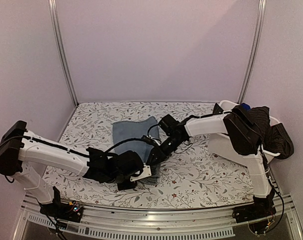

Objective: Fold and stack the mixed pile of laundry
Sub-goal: Fold the rectangle-folded skirt at the center of the board.

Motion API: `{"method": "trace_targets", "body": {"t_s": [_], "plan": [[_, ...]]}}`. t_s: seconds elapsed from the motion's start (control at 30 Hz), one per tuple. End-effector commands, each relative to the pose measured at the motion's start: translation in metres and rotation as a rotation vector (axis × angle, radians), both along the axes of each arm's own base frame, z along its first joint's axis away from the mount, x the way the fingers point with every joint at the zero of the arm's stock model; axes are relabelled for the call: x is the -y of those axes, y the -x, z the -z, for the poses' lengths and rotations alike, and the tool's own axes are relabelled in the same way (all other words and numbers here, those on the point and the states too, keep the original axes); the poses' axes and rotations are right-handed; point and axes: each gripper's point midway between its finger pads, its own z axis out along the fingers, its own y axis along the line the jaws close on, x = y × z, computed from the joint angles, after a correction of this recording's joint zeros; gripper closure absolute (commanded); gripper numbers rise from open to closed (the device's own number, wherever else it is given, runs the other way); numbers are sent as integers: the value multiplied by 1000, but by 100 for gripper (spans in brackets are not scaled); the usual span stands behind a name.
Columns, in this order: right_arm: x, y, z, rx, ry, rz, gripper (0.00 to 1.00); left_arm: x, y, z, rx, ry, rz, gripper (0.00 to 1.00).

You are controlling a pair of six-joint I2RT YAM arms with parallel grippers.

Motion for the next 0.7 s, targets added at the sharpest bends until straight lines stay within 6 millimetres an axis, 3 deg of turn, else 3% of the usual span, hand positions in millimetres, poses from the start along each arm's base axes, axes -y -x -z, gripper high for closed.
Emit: {"method": "trace_targets", "body": {"t_s": [0.0,0.1,0.17,0.23,0.3,0.4,0.5,0.67], "plan": [[11,-18,-54,67,-49,41,57,14,44,-21,-252,79,99,100],[8,-41,-83,126,-89,87,53,21,63,-41,-352,126,146,100],[4,-53,-88,149,-91,104,52,25,74,-52,-419,143,165,100],[-4,-61,-83,136,-96,102,52,27,79,-59,-486,153,166,100],[-11,-59,-60,89,-85,90,53,29,76,-68,-534,174,148,100],[-23,-40,-39,49,-69,45,56,32,57,-82,-550,214,99,100],[-29,-7,-16,17,-39,-36,57,34,30,-96,-522,241,53,100],[-19,34,12,-29,-5,-110,61,37,-8,-121,-470,294,12,100]]}}
